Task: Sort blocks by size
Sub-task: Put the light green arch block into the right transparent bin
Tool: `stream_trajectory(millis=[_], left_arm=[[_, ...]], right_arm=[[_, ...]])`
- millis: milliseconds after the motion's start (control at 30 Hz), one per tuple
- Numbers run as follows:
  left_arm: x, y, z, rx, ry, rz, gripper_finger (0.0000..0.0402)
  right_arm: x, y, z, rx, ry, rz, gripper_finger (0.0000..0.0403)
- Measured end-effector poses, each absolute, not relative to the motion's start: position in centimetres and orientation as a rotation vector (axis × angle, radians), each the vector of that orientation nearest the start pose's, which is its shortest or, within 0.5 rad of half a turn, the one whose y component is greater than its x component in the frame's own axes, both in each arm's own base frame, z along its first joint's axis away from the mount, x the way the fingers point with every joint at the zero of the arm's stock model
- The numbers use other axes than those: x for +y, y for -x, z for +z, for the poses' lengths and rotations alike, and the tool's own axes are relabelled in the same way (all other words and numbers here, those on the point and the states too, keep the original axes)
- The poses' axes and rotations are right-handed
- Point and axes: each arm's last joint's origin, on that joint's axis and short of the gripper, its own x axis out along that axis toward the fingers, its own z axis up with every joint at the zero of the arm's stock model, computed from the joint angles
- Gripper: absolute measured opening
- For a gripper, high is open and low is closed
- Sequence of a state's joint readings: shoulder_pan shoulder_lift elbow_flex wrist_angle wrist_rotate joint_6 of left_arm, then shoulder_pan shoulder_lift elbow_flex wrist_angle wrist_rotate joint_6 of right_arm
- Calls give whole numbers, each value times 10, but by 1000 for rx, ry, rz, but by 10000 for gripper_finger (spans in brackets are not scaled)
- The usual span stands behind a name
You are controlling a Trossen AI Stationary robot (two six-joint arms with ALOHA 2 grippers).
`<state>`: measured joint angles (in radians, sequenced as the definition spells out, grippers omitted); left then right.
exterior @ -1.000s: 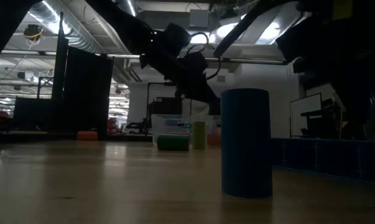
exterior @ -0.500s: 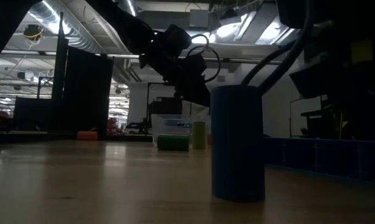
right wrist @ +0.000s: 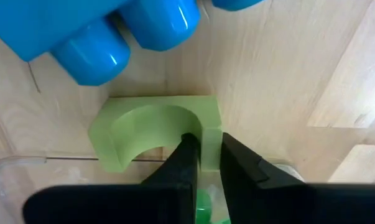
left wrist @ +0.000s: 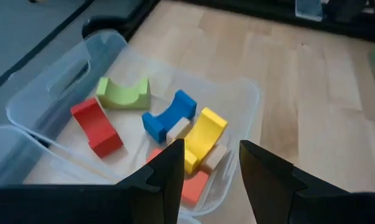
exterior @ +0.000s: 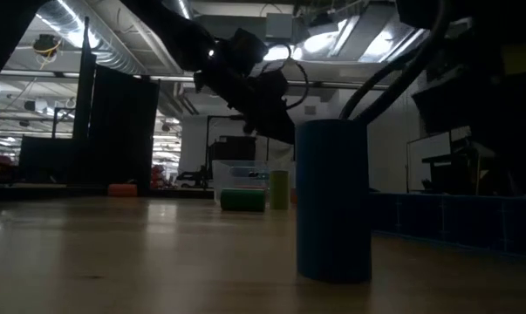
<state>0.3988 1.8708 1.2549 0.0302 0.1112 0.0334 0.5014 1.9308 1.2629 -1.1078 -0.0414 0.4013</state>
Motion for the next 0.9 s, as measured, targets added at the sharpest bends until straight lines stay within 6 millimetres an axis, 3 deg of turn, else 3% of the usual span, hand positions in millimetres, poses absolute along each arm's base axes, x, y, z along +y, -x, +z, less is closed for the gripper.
stream_trajectory(millis=[233, 433, 667, 900], left_arm=[[151, -366, 238, 585, 87, 260, 139], [141, -338, 270, 647, 51, 255, 139], [137, -294, 303, 726, 73, 333, 139], [141, -249, 317, 862, 110, 388, 139]], right_arm=[[150, -290, 156, 1762, 146, 44, 51], [137, -304, 165, 1715, 223, 47, 43], [108, -317, 179, 1727, 335, 1, 43], [70, -328, 194, 1765, 471, -59, 43]])
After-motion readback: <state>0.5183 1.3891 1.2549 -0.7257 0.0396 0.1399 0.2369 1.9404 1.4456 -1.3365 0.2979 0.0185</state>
